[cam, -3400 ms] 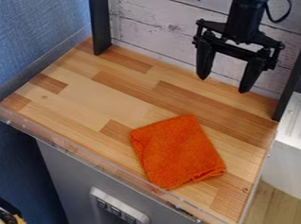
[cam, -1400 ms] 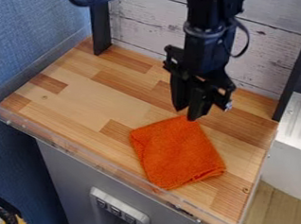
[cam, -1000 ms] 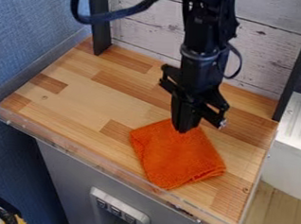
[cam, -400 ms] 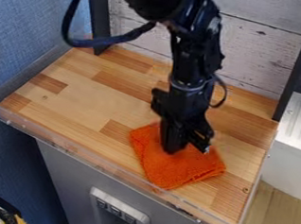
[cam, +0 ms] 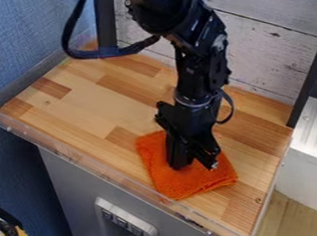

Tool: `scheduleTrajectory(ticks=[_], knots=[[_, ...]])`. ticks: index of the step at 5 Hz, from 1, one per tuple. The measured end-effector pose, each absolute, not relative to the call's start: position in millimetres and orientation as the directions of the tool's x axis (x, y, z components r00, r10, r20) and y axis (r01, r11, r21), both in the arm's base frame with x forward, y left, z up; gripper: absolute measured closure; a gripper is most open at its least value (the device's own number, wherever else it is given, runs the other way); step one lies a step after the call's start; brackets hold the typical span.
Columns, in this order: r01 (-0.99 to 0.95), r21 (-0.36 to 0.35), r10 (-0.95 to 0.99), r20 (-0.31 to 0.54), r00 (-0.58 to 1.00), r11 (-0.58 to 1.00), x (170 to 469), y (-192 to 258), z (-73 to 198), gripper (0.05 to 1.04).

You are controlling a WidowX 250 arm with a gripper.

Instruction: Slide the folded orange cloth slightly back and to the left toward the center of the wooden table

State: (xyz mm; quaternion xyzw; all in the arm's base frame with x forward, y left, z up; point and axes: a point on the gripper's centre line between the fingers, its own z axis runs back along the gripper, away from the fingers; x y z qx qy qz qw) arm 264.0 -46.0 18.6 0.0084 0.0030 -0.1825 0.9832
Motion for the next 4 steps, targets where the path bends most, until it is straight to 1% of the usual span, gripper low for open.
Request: scheduleTrajectory(ticks=[2, 4], knots=[[0.317, 0.013, -0.317, -0.002, 0.948, 0.948, 272, -35, 16, 1.025], [0.199, 0.006, -0.199, 0.004, 0.980, 0.980, 283, -22, 20, 1.025]])
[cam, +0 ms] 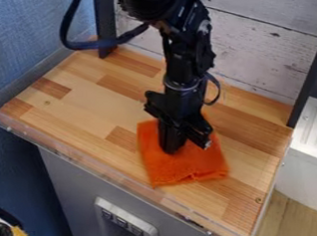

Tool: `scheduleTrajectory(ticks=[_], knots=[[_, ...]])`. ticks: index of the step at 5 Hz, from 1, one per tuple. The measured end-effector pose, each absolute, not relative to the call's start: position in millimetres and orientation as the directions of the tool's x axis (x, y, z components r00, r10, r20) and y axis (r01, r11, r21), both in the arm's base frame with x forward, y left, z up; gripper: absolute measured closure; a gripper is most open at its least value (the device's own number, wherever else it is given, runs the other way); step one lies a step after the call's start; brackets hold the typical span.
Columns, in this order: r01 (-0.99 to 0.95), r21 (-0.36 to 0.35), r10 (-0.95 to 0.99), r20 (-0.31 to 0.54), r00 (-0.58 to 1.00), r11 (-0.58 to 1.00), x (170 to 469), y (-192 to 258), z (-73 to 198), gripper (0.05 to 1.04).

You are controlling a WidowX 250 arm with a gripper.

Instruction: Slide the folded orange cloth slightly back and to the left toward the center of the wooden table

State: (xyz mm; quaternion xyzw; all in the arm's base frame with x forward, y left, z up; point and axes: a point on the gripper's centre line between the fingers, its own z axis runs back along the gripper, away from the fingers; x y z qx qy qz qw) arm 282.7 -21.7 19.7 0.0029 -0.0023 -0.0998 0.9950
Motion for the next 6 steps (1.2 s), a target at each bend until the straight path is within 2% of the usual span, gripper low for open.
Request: scheduleTrajectory(ticks=[2, 3, 4, 5, 6], knots=[[0.095, 0.002, -0.095, -0.003, 0.995, 0.995, 283, -4, 20, 1.001], [0.060, 0.003, -0.060, -0.003, 0.998, 0.998, 288, -3, 26, 0.849], [0.020, 0.009, -0.020, -0.012, 1.000, 1.000, 297, -3, 38, 0.603], [-0.001, 0.006, 0.002, -0.009, 1.000, 1.000, 311, -20, 61, 0.292], [-0.021, 0.003, 0.020, 0.016, 1.000, 1.000, 329, -36, 86, 0.090]])
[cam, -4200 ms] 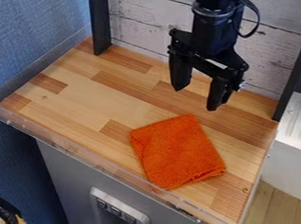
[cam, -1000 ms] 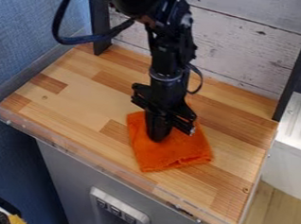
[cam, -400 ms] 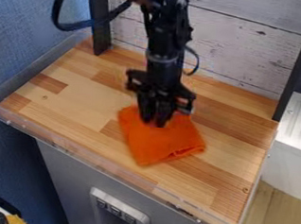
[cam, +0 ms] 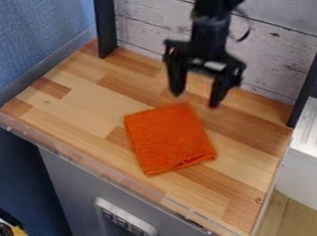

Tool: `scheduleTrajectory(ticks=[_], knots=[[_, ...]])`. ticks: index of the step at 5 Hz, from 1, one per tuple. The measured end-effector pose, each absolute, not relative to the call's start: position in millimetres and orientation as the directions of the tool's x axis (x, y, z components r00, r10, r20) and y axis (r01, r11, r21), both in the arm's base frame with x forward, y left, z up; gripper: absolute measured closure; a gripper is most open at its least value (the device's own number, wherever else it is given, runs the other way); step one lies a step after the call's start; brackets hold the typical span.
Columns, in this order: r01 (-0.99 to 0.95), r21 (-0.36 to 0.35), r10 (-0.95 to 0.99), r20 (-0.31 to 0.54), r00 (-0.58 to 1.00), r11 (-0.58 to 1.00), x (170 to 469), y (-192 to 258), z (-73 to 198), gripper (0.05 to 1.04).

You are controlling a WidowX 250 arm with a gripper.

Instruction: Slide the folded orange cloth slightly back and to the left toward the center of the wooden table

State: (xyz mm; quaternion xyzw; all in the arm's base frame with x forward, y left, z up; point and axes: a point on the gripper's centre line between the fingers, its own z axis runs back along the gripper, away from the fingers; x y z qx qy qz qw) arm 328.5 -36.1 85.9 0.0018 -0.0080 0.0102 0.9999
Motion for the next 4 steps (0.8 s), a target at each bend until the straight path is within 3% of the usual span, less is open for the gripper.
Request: scheduleTrajectory(ticks=[2, 4], knots=[[-0.035, 0.002, 0.035, 0.016, 0.999, 0.999, 351, -69, 116, 0.086], [-0.038, -0.003, 0.038, 0.009, 0.999, 0.999, 363, -89, 129, 0.087]])
